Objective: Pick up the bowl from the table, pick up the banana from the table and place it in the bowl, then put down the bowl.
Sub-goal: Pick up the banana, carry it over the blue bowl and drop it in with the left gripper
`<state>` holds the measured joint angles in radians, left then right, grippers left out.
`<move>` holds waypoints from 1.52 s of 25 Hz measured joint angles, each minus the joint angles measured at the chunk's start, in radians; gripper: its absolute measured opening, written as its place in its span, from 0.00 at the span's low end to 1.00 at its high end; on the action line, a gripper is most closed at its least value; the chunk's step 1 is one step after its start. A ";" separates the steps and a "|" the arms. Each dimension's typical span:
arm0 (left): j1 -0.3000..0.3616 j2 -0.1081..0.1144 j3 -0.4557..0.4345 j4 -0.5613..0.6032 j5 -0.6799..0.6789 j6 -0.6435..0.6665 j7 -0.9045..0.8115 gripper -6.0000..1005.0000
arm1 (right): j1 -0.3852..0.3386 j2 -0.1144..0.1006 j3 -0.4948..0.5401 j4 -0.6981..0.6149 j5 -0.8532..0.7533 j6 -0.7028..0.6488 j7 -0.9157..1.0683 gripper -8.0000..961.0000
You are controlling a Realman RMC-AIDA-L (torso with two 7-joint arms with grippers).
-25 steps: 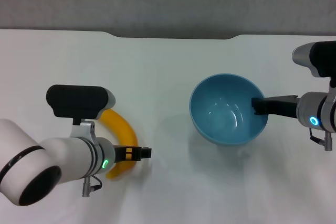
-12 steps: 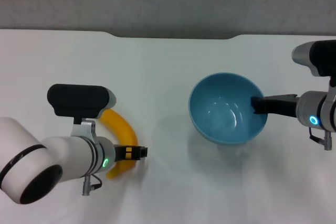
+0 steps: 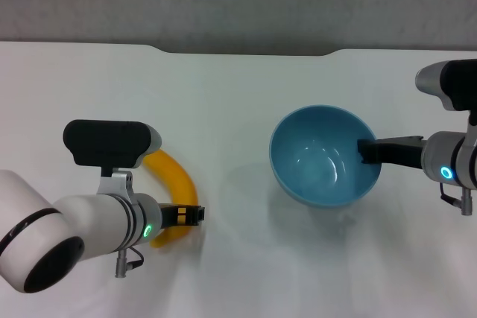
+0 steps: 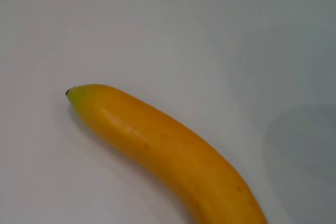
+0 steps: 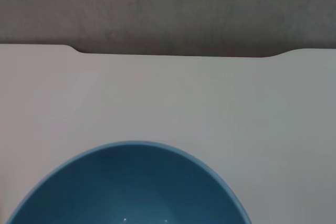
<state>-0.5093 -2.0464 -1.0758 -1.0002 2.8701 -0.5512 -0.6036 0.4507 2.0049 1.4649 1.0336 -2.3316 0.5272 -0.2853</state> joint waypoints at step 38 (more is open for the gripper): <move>0.321 0.005 0.009 -0.526 -0.015 0.254 0.246 0.50 | 0.181 0.004 -0.127 -0.153 0.126 0.002 -0.007 0.04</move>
<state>-0.1881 -2.0410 -1.0670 -1.5263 2.8552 -0.2976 -0.3580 0.6319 2.0092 1.3383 0.8801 -2.2052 0.5291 -0.2922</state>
